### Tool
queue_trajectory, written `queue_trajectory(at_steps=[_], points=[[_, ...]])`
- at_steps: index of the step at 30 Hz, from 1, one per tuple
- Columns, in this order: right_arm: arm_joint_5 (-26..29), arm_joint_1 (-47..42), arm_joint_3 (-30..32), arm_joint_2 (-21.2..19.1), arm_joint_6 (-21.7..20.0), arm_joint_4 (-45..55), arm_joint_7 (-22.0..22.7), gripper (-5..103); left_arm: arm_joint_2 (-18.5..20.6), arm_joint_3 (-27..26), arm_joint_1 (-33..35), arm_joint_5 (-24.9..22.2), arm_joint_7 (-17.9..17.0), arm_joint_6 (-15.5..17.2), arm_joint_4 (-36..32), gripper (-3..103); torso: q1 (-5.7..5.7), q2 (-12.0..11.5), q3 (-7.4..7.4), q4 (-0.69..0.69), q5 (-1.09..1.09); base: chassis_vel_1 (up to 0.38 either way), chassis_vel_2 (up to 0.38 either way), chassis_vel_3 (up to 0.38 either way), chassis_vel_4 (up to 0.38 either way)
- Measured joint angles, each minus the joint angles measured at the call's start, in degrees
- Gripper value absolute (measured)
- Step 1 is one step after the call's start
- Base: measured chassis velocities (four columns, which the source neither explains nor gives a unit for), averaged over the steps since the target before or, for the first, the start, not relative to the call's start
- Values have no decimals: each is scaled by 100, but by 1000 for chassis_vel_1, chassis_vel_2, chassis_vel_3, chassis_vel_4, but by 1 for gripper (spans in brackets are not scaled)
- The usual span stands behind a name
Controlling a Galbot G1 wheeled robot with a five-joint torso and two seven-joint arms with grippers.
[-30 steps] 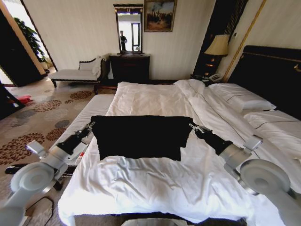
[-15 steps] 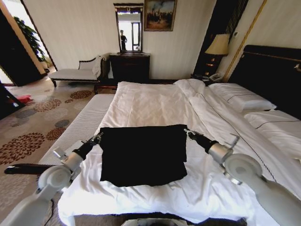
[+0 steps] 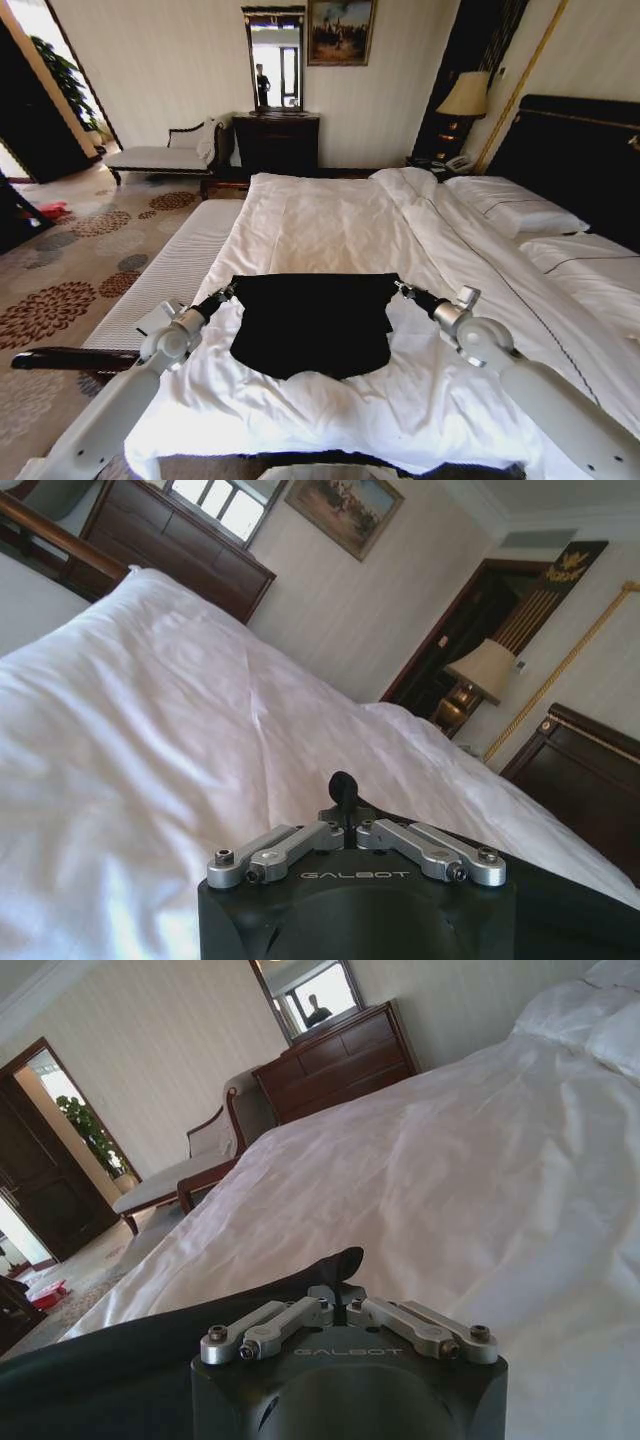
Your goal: Fold the clothes on the bed.
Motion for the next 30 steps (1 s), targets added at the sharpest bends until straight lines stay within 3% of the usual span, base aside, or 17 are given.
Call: queue_trajectory(at_steps=[14,21,30], points=[[-201,1241,-1134,466,222,-1482,-292,1,-297,920,-1361,47,154,-99,1273,0,-1,0,0,0,1,0,0,0,0],[-211,1978,-1596,674,325,-1991,-376,1,-507,1121,-1810,25,223,-141,1869,0,0,0,0,1,1,0,0,0,0],[-279,2239,-1788,849,430,-2370,-532,1,-692,1178,-2102,39,258,-162,2316,0,0,0,0,-1,1,0,0,0,0]])
